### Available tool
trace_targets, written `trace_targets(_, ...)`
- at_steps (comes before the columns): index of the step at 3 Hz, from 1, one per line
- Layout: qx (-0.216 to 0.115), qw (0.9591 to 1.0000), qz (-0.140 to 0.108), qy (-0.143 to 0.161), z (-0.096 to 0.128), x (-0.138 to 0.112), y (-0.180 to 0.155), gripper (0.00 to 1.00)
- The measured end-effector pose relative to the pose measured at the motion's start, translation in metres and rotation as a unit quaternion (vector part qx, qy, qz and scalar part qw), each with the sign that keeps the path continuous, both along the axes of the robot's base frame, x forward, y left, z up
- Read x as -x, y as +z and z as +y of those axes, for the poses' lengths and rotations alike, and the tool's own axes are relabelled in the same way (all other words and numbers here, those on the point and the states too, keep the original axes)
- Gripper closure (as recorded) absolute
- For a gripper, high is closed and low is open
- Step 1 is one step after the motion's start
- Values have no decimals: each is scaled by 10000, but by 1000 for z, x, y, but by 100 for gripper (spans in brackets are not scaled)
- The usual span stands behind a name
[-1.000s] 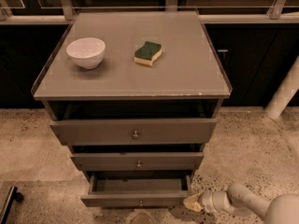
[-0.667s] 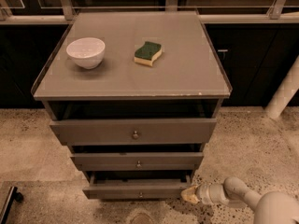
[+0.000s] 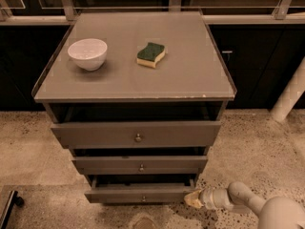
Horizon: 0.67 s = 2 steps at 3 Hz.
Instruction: Close bottom drawer
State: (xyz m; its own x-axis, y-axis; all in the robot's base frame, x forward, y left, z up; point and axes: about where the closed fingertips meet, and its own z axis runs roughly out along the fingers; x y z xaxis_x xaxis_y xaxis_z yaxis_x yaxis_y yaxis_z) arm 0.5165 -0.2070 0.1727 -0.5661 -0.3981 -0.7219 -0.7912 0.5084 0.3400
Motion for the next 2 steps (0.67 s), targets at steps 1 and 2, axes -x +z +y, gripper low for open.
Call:
trace_targets(1, -14, 10000, -42, 20, 5, -9, -8, 100)
trace_targets(2, 109, 9997, -240, -14, 2, -36, -10, 100)
